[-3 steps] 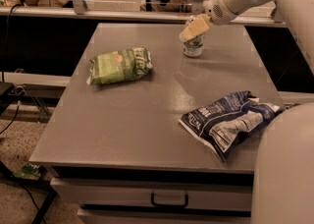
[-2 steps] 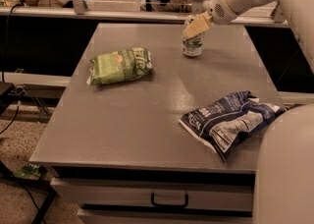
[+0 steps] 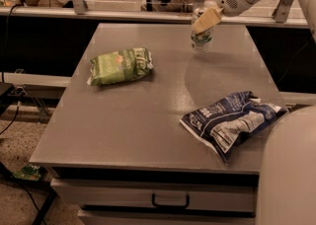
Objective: Knock 7up can over
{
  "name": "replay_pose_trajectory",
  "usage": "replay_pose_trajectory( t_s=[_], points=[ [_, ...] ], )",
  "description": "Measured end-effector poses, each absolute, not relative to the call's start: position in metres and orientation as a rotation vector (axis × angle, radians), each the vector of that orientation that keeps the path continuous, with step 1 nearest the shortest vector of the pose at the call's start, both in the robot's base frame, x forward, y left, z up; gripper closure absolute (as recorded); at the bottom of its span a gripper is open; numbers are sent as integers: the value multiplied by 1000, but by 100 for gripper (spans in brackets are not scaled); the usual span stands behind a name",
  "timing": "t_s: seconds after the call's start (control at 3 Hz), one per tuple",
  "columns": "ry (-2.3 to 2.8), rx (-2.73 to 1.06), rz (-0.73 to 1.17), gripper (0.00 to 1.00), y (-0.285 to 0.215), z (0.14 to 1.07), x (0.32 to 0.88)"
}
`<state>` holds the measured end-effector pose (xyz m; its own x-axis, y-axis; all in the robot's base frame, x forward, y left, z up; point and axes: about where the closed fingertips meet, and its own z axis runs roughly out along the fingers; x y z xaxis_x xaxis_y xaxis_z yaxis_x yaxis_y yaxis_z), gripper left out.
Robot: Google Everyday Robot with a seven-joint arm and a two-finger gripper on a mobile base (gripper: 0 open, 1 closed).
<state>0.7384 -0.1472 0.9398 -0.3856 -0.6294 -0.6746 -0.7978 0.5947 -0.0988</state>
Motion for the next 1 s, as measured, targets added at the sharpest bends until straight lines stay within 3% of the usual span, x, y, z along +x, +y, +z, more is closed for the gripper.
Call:
replay_pose_trajectory(
  t_s=[1.0],
  points=[
    [2137, -1696, 31, 100, -147, 957, 677]
  ],
)
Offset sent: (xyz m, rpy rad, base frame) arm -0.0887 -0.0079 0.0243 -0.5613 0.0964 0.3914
